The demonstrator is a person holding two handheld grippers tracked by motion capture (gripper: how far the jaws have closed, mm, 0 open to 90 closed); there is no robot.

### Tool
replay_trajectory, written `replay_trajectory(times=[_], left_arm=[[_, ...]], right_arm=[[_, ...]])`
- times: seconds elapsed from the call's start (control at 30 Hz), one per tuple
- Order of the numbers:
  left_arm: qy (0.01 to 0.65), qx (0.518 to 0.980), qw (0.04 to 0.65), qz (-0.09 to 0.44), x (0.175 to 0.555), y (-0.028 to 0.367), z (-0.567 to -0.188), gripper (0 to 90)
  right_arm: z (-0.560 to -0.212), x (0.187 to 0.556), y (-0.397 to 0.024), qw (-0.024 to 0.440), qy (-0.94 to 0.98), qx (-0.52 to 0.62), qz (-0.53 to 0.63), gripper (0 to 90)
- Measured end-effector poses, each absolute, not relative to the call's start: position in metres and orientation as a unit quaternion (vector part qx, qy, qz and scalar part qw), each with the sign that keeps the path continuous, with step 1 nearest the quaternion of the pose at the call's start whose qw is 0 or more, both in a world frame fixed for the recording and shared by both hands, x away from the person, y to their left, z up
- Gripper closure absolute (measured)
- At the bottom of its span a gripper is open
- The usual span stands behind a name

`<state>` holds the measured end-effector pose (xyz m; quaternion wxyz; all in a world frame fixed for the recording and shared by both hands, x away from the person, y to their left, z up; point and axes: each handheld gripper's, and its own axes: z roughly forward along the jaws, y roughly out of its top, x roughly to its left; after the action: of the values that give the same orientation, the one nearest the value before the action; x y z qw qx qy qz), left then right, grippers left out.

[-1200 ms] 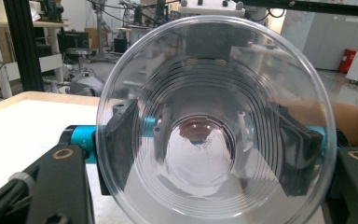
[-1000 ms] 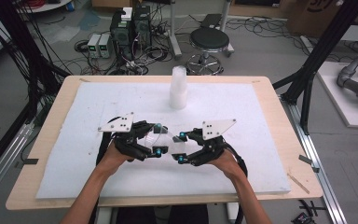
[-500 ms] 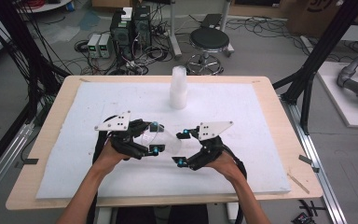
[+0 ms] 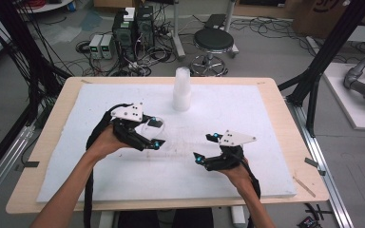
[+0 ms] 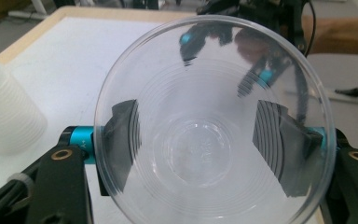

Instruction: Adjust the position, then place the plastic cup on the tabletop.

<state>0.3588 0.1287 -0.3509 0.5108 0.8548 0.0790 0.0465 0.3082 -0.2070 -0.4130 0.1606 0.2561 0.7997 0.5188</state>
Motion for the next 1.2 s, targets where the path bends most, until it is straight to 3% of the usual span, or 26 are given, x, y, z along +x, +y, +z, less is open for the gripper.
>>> replay_trajectory(times=[0.2, 0.47, 1.2], left_arm=[[0.072, 0.887, 0.453, 0.055, 0.369, 0.122, -0.347, 31.4], [0.067, 0.912, 0.402, 0.058, 0.383, 0.116, -0.348, 31.4], [0.074, 0.920, 0.379, 0.063, 0.393, 0.115, -0.349, 31.4]], right_arm=[[-0.427, 0.310, -0.226, 0.200, 0.793, 0.319, 0.480, 17.4], [-0.443, 0.314, -0.244, 0.213, 0.783, 0.359, 0.461, 17.4], [-0.453, 0.317, -0.249, 0.209, 0.783, 0.367, 0.458, 18.3]])
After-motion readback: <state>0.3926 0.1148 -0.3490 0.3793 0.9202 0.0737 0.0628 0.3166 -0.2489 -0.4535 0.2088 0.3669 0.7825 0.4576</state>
